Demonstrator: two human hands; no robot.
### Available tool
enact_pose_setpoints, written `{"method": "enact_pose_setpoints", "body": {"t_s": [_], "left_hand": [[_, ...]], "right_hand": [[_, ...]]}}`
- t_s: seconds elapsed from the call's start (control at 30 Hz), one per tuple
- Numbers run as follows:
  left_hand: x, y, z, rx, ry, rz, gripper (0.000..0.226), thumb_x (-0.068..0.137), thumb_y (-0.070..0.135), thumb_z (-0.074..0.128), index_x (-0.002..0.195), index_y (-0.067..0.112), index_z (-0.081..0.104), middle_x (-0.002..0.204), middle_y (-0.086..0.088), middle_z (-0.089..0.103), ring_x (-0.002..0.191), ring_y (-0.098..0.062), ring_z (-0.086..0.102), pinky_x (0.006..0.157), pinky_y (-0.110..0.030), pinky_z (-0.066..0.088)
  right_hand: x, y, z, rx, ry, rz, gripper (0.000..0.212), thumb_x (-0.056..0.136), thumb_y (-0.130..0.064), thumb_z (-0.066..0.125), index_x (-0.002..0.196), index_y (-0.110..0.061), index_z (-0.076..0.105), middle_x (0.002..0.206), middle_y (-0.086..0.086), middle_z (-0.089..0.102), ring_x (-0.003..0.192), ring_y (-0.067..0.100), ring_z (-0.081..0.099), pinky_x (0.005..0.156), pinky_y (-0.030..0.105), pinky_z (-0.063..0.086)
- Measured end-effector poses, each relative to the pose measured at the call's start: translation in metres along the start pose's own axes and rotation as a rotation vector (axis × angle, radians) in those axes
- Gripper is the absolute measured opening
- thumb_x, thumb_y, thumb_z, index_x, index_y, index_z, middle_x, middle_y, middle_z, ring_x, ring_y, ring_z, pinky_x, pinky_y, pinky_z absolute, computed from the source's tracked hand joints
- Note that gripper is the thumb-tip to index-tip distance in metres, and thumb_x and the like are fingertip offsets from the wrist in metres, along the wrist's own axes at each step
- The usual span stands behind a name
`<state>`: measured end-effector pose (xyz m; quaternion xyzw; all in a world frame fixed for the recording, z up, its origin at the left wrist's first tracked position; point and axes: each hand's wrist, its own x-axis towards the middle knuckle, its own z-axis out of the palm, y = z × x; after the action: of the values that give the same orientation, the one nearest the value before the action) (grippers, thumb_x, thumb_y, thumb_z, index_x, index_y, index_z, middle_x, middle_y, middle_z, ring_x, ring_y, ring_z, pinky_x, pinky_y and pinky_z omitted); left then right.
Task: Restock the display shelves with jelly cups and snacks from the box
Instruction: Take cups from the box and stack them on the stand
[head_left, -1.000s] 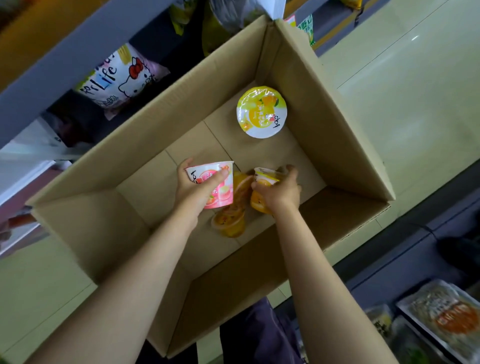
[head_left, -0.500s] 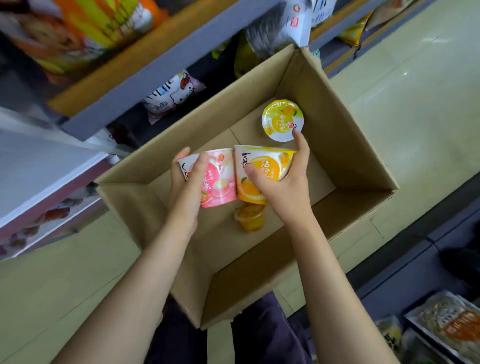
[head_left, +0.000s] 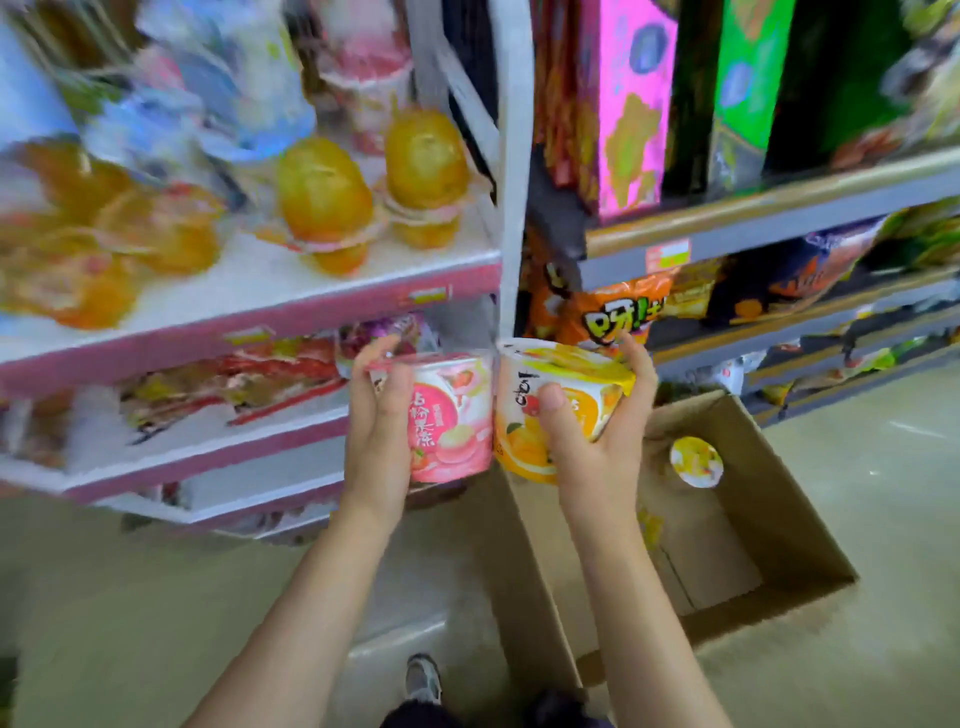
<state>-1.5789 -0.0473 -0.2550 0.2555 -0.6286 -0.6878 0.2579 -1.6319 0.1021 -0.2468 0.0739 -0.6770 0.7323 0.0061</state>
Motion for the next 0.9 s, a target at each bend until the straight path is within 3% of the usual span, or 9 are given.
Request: {"method": "enact_pose_setpoints", "body": {"t_s": [0.13, 0.23, 0.33, 0.43, 0.5, 0.57, 0.63, 0.77, 0.9], "left_hand": [[0.015, 0.085, -0.06, -0.064, 0.138, 0.129, 0.054, 0.068, 0.065, 0.051, 0.114, 0.035, 0.052, 0.104, 0.015, 0.059, 0.083, 0.008, 0.063, 0.071, -0.012, 0.048], [0.027, 0.133, -0.096, -0.1, 0.186, 0.228, 0.055, 0.07, 0.058, 0.069, 0.116, 0.036, 0.049, 0.109, 0.02, 0.057, 0.095, 0.013, 0.06, 0.086, -0.019, 0.045], [0.045, 0.162, -0.128, -0.029, 0.223, 0.347, 0.061, 0.065, 0.057, 0.068, 0.118, 0.036, 0.046, 0.118, 0.019, 0.056, 0.107, 0.006, 0.057, 0.097, -0.019, 0.044], [0.071, 0.187, -0.158, 0.004, 0.297, 0.397, 0.062, 0.059, 0.056, 0.074, 0.112, 0.035, 0.048, 0.111, 0.013, 0.056, 0.097, 0.004, 0.058, 0.092, -0.023, 0.048], [0.085, 0.197, -0.176, 0.07, 0.345, 0.424, 0.063, 0.055, 0.055, 0.08, 0.106, 0.034, 0.05, 0.105, 0.012, 0.056, 0.087, 0.007, 0.056, 0.083, -0.016, 0.047], [0.095, 0.2, -0.194, 0.186, 0.398, 0.437, 0.066, 0.057, 0.047, 0.089, 0.108, 0.029, 0.05, 0.099, 0.019, 0.053, 0.075, 0.012, 0.051, 0.069, -0.008, 0.04], [0.105, 0.194, -0.21, 0.263, 0.461, 0.431, 0.064, 0.063, 0.039, 0.092, 0.11, 0.03, 0.049, 0.103, 0.021, 0.053, 0.084, 0.007, 0.054, 0.067, -0.007, 0.039], [0.131, 0.182, -0.232, 0.341, 0.534, 0.452, 0.061, 0.064, 0.046, 0.089, 0.108, 0.037, 0.047, 0.116, 0.009, 0.056, 0.107, -0.015, 0.057, 0.08, -0.028, 0.049], [0.16, 0.174, -0.248, 0.553, 0.515, 0.516, 0.055, 0.081, 0.04, 0.08, 0.124, 0.021, 0.052, 0.131, -0.004, 0.05, 0.123, -0.022, 0.046, 0.099, -0.04, 0.044]], "right_hand": [[-0.006, -0.072, 0.075, -0.002, -0.115, -0.144, 0.084, 0.072, -0.052, 0.07, 0.141, -0.024, 0.031, 0.125, -0.004, 0.056, 0.109, 0.012, 0.063, 0.095, 0.032, 0.052], [-0.001, -0.108, 0.119, -0.038, -0.228, -0.258, 0.075, 0.075, -0.054, 0.07, 0.135, -0.033, 0.031, 0.134, 0.013, 0.05, 0.121, 0.026, 0.056, 0.103, 0.047, 0.047], [0.011, -0.129, 0.159, -0.105, -0.33, -0.321, 0.063, 0.075, -0.064, 0.069, 0.124, -0.046, 0.033, 0.13, 0.016, 0.051, 0.119, 0.031, 0.056, 0.1, 0.055, 0.046], [0.028, -0.145, 0.199, -0.161, -0.382, -0.367, 0.062, 0.073, -0.06, 0.075, 0.119, -0.036, 0.041, 0.11, 0.015, 0.059, 0.098, 0.032, 0.062, 0.085, 0.055, 0.051], [0.04, -0.154, 0.223, -0.232, -0.395, -0.425, 0.063, 0.071, -0.054, 0.079, 0.118, -0.027, 0.046, 0.097, 0.009, 0.06, 0.082, 0.027, 0.06, 0.076, 0.048, 0.052], [0.047, -0.156, 0.245, -0.317, -0.423, -0.457, 0.065, 0.069, -0.049, 0.084, 0.119, -0.024, 0.05, 0.099, 0.001, 0.059, 0.082, 0.019, 0.058, 0.079, 0.04, 0.051], [0.053, -0.151, 0.266, -0.37, -0.45, -0.455, 0.067, 0.068, -0.045, 0.087, 0.12, -0.022, 0.051, 0.103, -0.004, 0.058, 0.088, 0.018, 0.058, 0.082, 0.037, 0.05], [0.069, -0.139, 0.309, -0.39, -0.403, -0.458, 0.068, 0.066, -0.05, 0.085, 0.119, -0.024, 0.05, 0.089, 0.0, 0.058, 0.083, 0.02, 0.058, 0.077, 0.039, 0.049], [0.089, -0.133, 0.344, -0.502, -0.374, -0.467, 0.055, 0.082, -0.039, 0.079, 0.126, -0.02, 0.052, 0.112, 0.007, 0.05, 0.086, 0.018, 0.054, 0.075, 0.029, 0.039]]}}
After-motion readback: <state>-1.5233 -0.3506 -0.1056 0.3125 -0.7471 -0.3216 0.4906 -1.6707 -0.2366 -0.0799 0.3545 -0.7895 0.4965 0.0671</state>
